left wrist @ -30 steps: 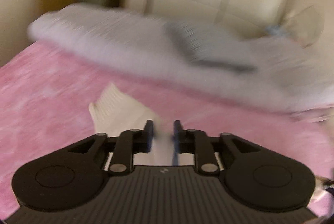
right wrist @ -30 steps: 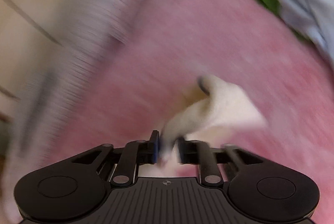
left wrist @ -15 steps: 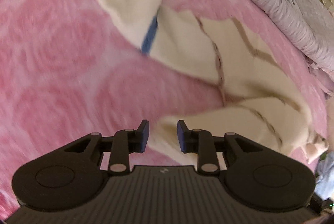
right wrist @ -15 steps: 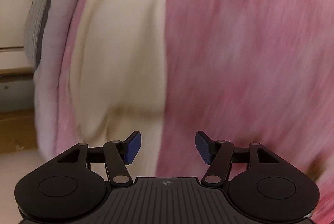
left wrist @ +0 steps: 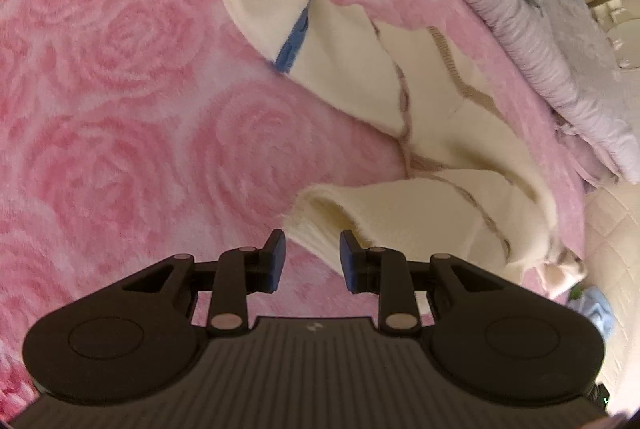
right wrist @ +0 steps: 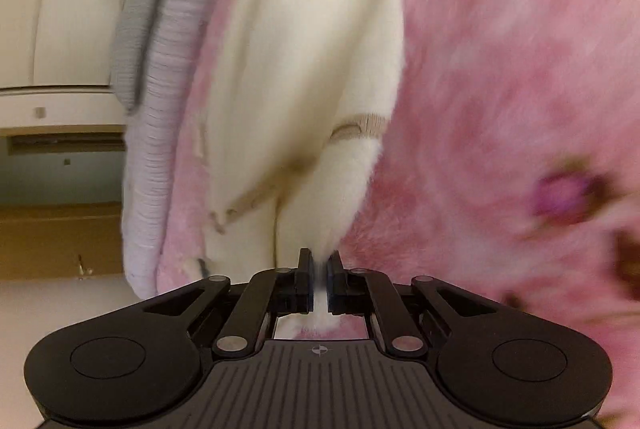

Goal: Fold clothes

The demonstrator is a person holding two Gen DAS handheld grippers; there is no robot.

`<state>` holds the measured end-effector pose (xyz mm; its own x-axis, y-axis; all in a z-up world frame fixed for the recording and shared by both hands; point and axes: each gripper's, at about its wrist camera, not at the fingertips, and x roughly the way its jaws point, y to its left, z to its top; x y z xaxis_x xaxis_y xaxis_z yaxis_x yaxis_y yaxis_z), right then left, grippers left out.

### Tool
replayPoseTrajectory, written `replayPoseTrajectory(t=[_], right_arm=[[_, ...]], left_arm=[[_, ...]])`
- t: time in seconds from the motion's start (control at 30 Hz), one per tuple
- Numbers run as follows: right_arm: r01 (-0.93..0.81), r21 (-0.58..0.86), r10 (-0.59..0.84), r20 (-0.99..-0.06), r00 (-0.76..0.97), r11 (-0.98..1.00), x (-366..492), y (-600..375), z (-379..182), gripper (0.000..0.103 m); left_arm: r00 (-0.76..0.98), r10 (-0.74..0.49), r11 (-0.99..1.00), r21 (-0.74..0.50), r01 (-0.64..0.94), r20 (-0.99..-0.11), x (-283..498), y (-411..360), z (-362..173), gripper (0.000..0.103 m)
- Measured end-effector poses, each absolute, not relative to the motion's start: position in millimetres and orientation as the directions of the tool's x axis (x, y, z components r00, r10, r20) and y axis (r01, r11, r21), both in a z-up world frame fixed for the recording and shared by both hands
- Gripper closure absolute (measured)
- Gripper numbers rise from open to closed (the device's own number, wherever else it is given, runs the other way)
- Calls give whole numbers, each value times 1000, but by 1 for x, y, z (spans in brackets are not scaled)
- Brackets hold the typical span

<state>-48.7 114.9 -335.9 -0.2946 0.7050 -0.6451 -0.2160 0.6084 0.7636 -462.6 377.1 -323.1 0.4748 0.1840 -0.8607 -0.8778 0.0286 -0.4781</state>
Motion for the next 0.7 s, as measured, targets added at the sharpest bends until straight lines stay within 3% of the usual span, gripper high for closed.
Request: replayPoseTrajectory(t=[0.1, 0.23, 0.33, 0.4, 0.47, 0.6, 0.7], right_arm=[[-325, 587, 567, -807, -164, 742, -15, 52, -310, 99], [-181, 264, 282, -956, 80, 947, 36, -32, -311, 99], [-30, 354, 355, -931, 85, 935, 44, -44, -314, 90], [-33, 380, 382, -923, 54, 924, 45, -41, -318, 66], [-123, 361, 371, -926, 71, 925, 54, -30, -316, 56], [-258, 316, 345, -936, 72, 913, 48, -11, -330, 53], [-268, 334, 360, -931, 54, 904, 48, -20, -329, 52]], left_arm=[[493, 161, 52, -491, -870, -855, -466, 370, -321, 79], [505, 111, 63, -501, -863, -856, -463, 357, -331, 78], [518, 82, 57, -514, -856, -852, -457, 347, -339, 78], [530, 60, 55, -527, -848, -846, -452, 341, -344, 77], [542, 27, 67, -539, -839, -840, -442, 330, -348, 77], [578, -57, 82, -581, -810, -814, -425, 303, -358, 76], [625, -132, 42, -634, -772, -770, -417, 276, -372, 75]])
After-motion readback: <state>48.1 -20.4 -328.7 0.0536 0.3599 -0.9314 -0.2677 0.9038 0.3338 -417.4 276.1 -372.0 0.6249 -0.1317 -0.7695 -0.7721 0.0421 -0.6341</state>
